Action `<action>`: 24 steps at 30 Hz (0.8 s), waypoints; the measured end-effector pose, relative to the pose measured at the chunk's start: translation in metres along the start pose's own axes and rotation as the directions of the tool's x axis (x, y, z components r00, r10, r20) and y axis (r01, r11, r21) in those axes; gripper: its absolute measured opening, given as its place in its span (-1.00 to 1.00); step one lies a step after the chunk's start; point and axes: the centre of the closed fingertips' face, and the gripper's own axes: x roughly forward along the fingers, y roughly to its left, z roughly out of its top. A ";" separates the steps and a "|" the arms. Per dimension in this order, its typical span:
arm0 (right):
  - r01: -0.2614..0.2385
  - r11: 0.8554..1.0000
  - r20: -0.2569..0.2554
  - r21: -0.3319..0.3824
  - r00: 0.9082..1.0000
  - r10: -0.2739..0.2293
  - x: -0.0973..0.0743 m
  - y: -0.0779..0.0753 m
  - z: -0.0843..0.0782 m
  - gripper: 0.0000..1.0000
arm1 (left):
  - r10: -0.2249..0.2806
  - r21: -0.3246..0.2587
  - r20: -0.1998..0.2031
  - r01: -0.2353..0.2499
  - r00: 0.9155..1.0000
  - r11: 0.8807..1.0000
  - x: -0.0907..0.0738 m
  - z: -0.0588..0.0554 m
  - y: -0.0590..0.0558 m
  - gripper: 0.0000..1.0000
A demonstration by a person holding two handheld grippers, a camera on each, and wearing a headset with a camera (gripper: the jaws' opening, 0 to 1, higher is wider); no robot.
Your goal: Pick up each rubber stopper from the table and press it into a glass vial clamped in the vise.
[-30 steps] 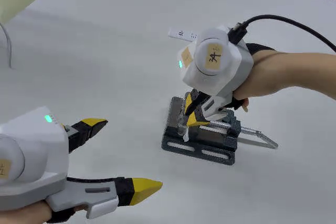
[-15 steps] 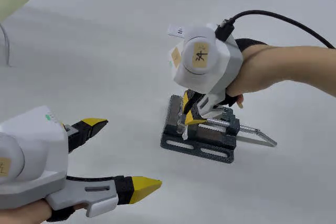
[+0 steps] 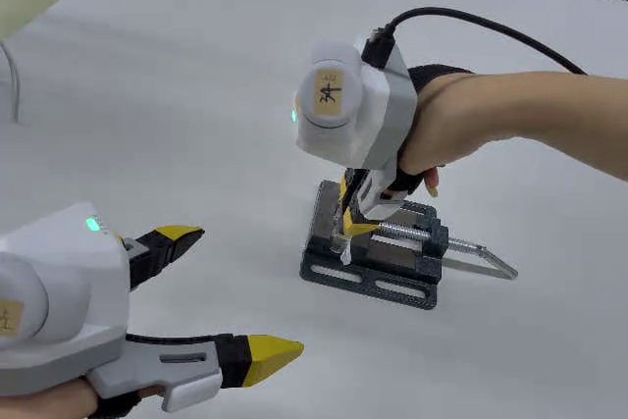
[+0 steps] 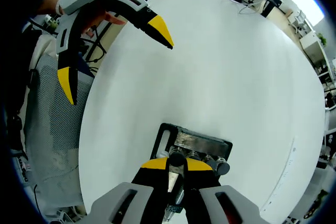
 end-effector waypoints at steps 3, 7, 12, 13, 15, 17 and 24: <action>0.007 1.000 0.000 0.006 1.000 -0.007 0.000 0.001 0.000 -0.91 | 0.000 -0.001 0.001 0.000 1.000 1.000 0.000 -0.001 0.001 0.77; 0.021 1.000 -0.036 -0.023 0.999 -0.021 0.001 0.002 0.001 -0.91 | -0.001 -0.002 -0.001 0.001 1.000 1.000 -0.001 0.000 -0.001 0.76; 0.021 1.000 -0.078 -0.015 0.997 -0.023 0.003 0.000 0.000 -0.91 | -0.002 -0.004 -0.001 0.002 1.000 1.000 -0.001 -0.001 -0.002 0.76; 0.021 1.000 -0.076 -0.011 0.997 -0.022 0.003 0.000 0.000 -0.91 | -0.003 -0.004 -0.001 0.003 1.000 1.000 0.000 -0.001 -0.003 0.76; 0.023 1.000 -0.068 0.016 0.997 -0.022 0.003 0.000 -0.001 -0.91 | -0.004 -0.004 -0.002 0.004 1.000 1.000 0.000 -0.002 -0.003 0.75; 0.028 0.997 -0.054 0.076 0.998 -0.024 0.003 0.000 -0.001 -0.92 | -0.005 -0.007 0.001 0.005 1.000 1.000 0.001 -0.001 -0.003 0.75; 0.044 0.984 -0.046 0.171 0.998 -0.036 0.004 -0.003 0.000 -0.92 | -0.014 -0.006 0.005 0.014 1.000 1.000 0.003 -0.001 -0.005 0.75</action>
